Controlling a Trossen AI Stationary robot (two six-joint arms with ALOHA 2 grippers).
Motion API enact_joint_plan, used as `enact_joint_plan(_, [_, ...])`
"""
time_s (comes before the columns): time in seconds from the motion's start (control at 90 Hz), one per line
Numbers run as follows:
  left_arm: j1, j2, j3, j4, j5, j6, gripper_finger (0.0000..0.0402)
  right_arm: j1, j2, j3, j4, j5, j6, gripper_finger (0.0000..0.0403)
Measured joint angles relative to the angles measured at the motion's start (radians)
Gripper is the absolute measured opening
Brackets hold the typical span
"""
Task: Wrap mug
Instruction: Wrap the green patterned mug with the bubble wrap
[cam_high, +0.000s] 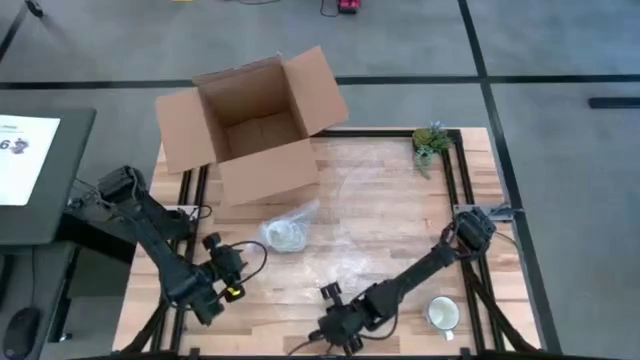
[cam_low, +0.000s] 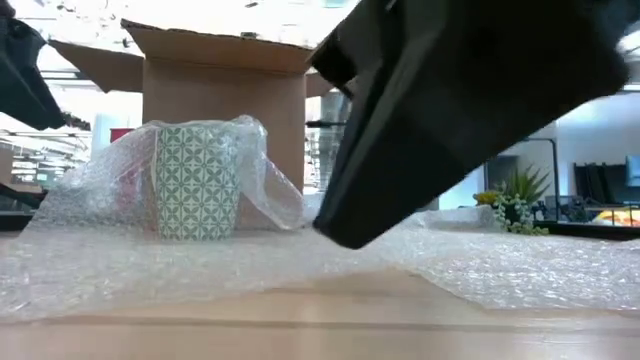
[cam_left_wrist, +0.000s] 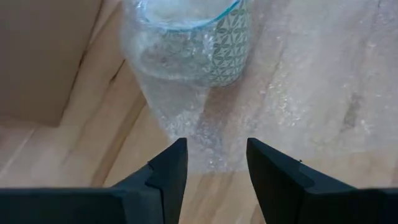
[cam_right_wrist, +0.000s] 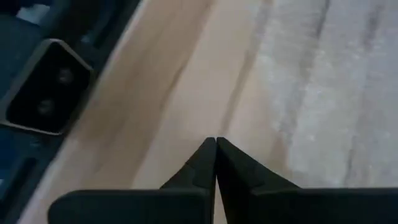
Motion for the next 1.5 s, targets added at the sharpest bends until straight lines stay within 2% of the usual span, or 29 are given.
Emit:
enact_joint_plan(0.1, [0.000, 0.000, 0.000, -0.041, 0.030, -0.018, 0.0143, -0.007, 0.000, 0.000, 0.030, 0.041, -0.005, 0.0000])
enact_joint_plan(0.244, [-0.001, 0.000, -0.010, -0.069, 0.058, -0.046, 0.0143, -0.073, -0.001, 0.000, 0.064, -0.132, -0.031, 0.0011])
enact_joint_plan(0.433, [-0.003, 0.000, -0.078, -0.047, 0.041, -0.095, 0.0143, -0.152, -0.001, 0.000, 0.067, -0.147, -0.035, 0.0030])
enact_joint_plan(0.567, [-0.003, 0.000, -0.112, -0.031, 0.047, -0.107, 0.0143, -0.201, -0.001, 0.000, 0.138, -0.316, -0.035, 0.0046])
enact_joint_plan(0.633, [-0.004, 0.000, -0.114, -0.027, 0.069, -0.109, 0.0143, -0.216, -0.002, 0.002, 0.164, -0.368, -0.064, 0.0063])
enact_joint_plan(0.778, [-0.006, 0.000, -0.115, -0.018, 0.078, -0.099, 0.0143, -0.210, 0.033, 0.003, 0.161, -0.358, -0.179, 0.0130])
enact_joint_plan(0.867, [-0.006, 0.000, -0.115, -0.017, 0.078, -0.079, 0.0143, -0.197, 0.060, -0.001, 0.162, -0.297, -0.262, 0.0167])
enact_joint_plan(0.933, [-0.006, 0.000, -0.115, -0.018, 0.079, -0.075, 0.0143, -0.186, 0.072, 0.005, 0.173, -0.216, -0.291, 0.0176])
enact_joint_plan(0.989, [-0.006, 0.000, -0.116, -0.018, 0.078, -0.072, 0.0143, -0.178, 0.085, 0.002, 0.163, -0.166, -0.296, 0.0170])
enact_joint_plan(1.067, [-0.006, 0.000, -0.116, -0.010, 0.078, -0.063, 0.0143, -0.172, 0.100, 0.005, 0.180, -0.120, -0.296, 0.0139])
enact_joint_plan(1.256, [-0.013, 0.000, -0.116, 0.018, 0.091, -0.062, 0.0143, -0.156, 0.109, 0.006, 0.175, -0.105, -0.234, 0.0017])
enact_joint_plan(1.4, [-0.029, 0.000, -0.085, -0.053, 0.156, -0.097, 0.0143, -0.122, 0.102, 0.013, 0.158, -0.092, -0.169, 0.0005])
enact_joint_plan(1.5, [-0.048, 0.000, -0.077, -0.092, 0.150, -0.143, 0.0143, -0.085, 0.102, 0.037, 0.133, -0.088, -0.158, 0.0001])
